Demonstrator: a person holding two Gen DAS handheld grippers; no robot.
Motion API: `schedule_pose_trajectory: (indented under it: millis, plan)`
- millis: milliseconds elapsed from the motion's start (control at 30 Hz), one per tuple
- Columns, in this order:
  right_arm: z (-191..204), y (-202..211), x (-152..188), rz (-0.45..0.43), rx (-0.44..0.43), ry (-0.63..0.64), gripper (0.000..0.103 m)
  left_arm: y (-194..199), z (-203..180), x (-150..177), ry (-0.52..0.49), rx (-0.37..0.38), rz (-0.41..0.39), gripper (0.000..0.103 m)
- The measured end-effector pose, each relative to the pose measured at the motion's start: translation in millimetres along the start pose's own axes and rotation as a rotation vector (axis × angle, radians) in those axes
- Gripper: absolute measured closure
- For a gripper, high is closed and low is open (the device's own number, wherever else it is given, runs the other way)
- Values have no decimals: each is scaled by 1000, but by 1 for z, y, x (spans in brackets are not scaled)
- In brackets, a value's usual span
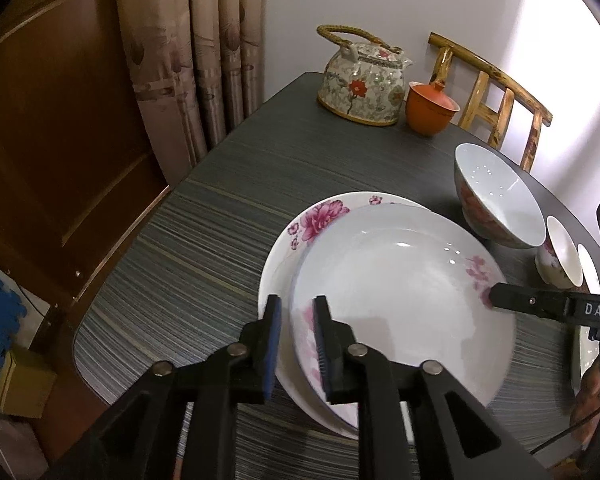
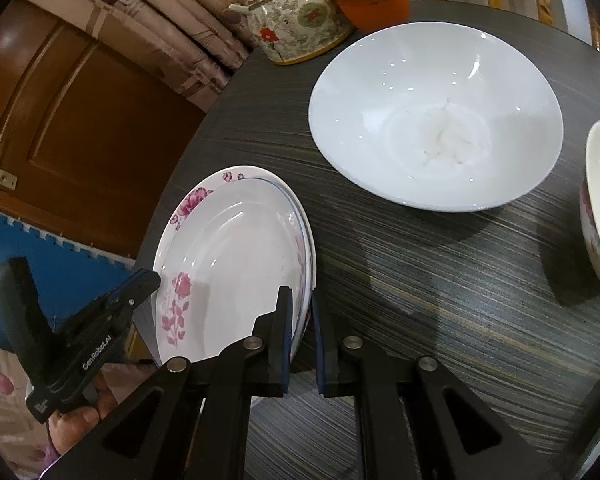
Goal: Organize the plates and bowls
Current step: 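Lift the blue-rimmed plate and lower it onto the peony plate, then open both grippers and pull back from the plate stack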
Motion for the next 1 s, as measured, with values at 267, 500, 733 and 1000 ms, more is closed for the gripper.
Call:
schedule_pose_trajectory:
  millis: [267, 500, 733, 1000]
  plan:
    - [-1, 1, 2, -36, 11, -25, 93, 1, 0, 1, -6, -2, 1, 79]
    - [0, 3, 6, -47, 10, -34, 93, 1, 0, 1, -11, -4, 2, 79]
    - [-2, 10, 18, -71, 4, -49, 92, 2, -7, 5, -45, -13, -2, 79]
    - [-8, 47, 54, -120, 9, -21, 91, 5, -17, 10, -107, -36, -6, 78]
Point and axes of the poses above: each gripper's, at about its wrist camera, not at the fingertips, and y roughly against the way its jaws point, z to its left, x to its underside, the point moved 7 cm from there along -y, roughly the way its jaws point, and after that the axes turned 9 degrees about y, right-handed, at the moved point
